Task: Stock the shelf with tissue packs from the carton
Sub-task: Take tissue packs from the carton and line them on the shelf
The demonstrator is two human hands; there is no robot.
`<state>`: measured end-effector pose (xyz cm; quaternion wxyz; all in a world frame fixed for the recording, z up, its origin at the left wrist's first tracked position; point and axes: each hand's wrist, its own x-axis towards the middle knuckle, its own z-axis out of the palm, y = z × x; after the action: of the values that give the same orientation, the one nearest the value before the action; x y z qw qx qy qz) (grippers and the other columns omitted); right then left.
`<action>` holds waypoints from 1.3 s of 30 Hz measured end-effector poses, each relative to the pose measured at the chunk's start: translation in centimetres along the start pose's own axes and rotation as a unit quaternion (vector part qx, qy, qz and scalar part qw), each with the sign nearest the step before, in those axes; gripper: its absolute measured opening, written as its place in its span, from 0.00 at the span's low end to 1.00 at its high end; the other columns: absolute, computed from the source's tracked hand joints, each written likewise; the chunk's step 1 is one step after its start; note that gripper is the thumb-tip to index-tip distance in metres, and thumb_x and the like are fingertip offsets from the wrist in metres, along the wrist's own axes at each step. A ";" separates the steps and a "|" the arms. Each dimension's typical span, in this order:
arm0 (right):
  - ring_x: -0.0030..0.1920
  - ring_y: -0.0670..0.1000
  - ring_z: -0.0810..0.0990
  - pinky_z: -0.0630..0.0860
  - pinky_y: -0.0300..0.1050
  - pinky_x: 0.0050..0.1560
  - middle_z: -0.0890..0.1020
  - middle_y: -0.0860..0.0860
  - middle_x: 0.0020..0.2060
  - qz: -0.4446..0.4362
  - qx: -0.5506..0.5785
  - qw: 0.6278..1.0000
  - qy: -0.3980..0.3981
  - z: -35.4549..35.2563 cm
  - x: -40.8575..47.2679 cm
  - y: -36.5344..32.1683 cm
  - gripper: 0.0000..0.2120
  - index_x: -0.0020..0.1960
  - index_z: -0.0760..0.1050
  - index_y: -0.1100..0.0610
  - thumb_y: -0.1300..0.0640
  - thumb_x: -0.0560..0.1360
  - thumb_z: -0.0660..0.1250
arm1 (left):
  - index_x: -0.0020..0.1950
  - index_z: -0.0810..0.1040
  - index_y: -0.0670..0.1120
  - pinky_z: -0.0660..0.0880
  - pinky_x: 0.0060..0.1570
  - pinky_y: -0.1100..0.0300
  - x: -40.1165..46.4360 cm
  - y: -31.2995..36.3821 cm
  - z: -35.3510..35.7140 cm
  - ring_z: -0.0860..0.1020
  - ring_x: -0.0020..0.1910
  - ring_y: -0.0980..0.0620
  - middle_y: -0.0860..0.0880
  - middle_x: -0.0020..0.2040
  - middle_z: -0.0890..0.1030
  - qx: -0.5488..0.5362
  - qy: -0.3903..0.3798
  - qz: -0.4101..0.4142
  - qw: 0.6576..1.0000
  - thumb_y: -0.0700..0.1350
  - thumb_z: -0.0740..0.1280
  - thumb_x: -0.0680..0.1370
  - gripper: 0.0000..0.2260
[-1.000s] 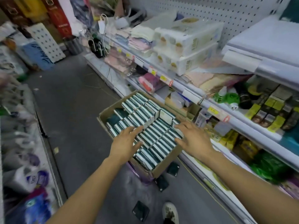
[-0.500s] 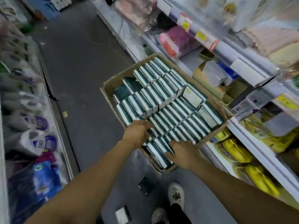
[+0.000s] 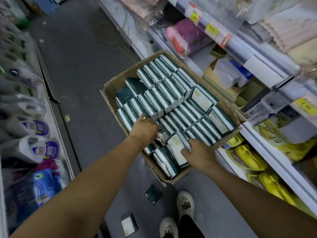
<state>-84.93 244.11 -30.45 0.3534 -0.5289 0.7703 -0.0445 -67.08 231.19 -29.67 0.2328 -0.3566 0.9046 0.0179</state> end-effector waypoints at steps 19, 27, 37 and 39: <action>0.67 0.50 0.72 0.80 0.49 0.45 0.62 0.48 0.76 -0.256 0.038 0.888 0.381 -13.4 -21.4 3.4 0.31 0.70 0.71 0.45 0.70 0.74 0.64 | 0.64 0.79 0.47 0.78 0.58 0.43 -13.7 14.9 -18.4 0.83 0.55 0.43 0.45 0.55 0.85 -0.864 0.026 -0.083 0.497 0.67 0.73 0.64 0.35; 0.60 0.52 0.79 0.76 0.47 0.58 0.81 0.50 0.57 -0.019 0.581 0.737 0.346 -20.4 -32.5 6.7 0.14 0.65 0.75 0.54 0.55 0.81 0.61 | 0.65 0.78 0.47 0.83 0.46 0.50 -17.3 24.5 -26.8 0.85 0.50 0.46 0.46 0.54 0.85 -0.864 0.097 0.037 0.492 0.47 0.71 0.76 0.17; 0.47 0.53 0.81 0.73 0.47 0.43 0.85 0.50 0.44 -0.027 0.647 0.643 0.407 -28.6 -49.5 18.2 0.09 0.48 0.79 0.54 0.52 0.72 0.75 | 0.65 0.77 0.48 0.82 0.50 0.48 -23.3 46.3 -37.0 0.84 0.53 0.45 0.45 0.56 0.85 -0.859 0.120 0.141 0.477 0.61 0.69 0.68 0.29; 0.44 0.51 0.80 0.72 0.46 0.41 0.85 0.49 0.41 -0.038 0.648 0.614 0.449 -30.2 -53.1 21.1 0.07 0.48 0.79 0.55 0.55 0.72 0.74 | 0.68 0.75 0.47 0.80 0.53 0.45 -23.7 50.9 -38.4 0.83 0.55 0.43 0.44 0.59 0.83 -0.873 0.096 0.135 0.459 0.64 0.65 0.72 0.30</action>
<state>-109.23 289.02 9.19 0.2116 -0.1049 0.5831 -0.7773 -100.94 276.58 8.06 -0.2935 -0.2463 0.4699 0.7952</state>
